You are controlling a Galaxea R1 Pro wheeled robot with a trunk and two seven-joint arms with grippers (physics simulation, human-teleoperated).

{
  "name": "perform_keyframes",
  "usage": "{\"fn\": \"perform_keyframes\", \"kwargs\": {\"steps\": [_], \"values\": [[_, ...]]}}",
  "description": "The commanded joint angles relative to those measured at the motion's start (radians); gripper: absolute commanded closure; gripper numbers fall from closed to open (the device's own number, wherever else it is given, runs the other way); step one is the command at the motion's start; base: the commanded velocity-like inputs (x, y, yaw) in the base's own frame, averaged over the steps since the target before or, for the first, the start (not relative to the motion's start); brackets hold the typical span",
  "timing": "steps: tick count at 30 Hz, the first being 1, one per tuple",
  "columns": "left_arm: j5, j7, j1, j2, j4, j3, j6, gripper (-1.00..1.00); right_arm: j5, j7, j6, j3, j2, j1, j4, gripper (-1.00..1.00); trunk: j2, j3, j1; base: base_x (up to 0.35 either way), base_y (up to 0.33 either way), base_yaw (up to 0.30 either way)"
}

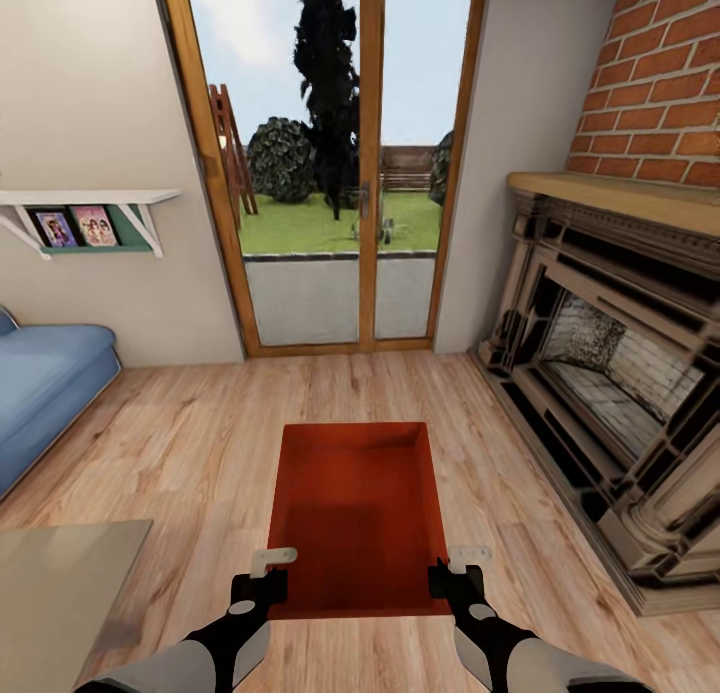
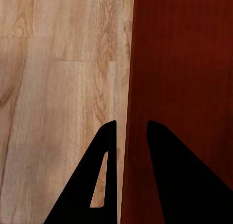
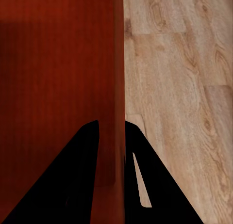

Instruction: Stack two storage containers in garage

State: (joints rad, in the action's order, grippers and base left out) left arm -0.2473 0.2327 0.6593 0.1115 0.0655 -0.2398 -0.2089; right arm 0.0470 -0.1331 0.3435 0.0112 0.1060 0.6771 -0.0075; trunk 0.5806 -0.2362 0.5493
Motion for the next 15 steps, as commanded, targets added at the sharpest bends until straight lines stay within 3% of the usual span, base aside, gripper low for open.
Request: {"fn": "perform_keyframes", "kwargs": {"steps": [1,15], "values": [[-0.015,0.007,0.000,0.002,-0.004,0.005,-0.001,1.00,0.017,0.000,0.032,-0.016,0.001,0.001,-0.002,1.00,0.001,0.000,0.000,0.000,0.000,0.000],[-0.015,0.007,0.000,0.002,-0.004,0.005,-0.001,1.00,0.017,0.000,0.032,-0.016,0.001,0.002,-0.002,1.00,0.001,0.023,0.000,0.000,0.000,0.000]]}}
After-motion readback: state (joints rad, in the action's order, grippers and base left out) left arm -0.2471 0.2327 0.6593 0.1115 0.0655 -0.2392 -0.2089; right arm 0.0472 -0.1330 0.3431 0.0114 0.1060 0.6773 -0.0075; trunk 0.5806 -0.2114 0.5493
